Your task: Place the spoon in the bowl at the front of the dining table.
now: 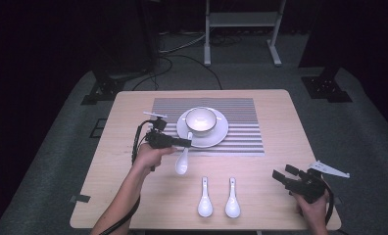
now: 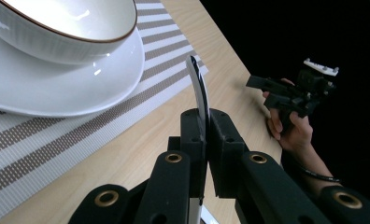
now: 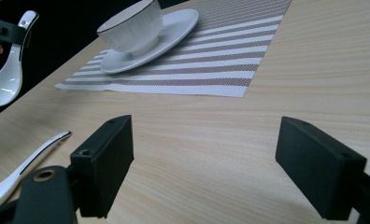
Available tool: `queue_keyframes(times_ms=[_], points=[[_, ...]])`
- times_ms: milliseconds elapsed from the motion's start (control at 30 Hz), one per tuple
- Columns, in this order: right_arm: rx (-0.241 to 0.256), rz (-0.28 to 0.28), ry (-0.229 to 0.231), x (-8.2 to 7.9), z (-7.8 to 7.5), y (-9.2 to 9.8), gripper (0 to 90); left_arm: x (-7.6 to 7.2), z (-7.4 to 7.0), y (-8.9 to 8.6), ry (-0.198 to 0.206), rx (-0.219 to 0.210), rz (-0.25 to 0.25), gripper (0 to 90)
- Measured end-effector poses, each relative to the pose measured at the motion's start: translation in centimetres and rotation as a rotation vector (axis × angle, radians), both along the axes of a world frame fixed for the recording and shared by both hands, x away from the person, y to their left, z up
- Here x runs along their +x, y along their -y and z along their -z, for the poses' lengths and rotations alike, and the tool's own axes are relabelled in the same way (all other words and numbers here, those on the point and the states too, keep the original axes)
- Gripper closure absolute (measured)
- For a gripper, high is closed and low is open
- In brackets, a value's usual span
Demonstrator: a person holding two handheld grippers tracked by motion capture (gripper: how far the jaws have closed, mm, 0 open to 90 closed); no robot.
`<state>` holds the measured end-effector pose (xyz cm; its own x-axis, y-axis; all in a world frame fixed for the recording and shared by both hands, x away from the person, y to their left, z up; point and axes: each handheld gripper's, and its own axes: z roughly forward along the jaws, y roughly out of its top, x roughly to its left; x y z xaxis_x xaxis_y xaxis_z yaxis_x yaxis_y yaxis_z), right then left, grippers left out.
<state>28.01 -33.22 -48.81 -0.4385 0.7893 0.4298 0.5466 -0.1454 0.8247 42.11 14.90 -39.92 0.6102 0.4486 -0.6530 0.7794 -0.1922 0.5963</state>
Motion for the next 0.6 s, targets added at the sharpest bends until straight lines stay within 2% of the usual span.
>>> queue_keyframes(times_ms=[433,600], points=[[0.003,0.001,0.002,0.0,0.0,0.0,18.3,2.4,-0.3,0.4,-0.013,-0.027,-0.036,84.9],[0.004,0.001,0.001,0.0,0.0,0.1,18.3,3.4,-0.5,0.6,-0.015,-0.019,-0.042,84.9]])
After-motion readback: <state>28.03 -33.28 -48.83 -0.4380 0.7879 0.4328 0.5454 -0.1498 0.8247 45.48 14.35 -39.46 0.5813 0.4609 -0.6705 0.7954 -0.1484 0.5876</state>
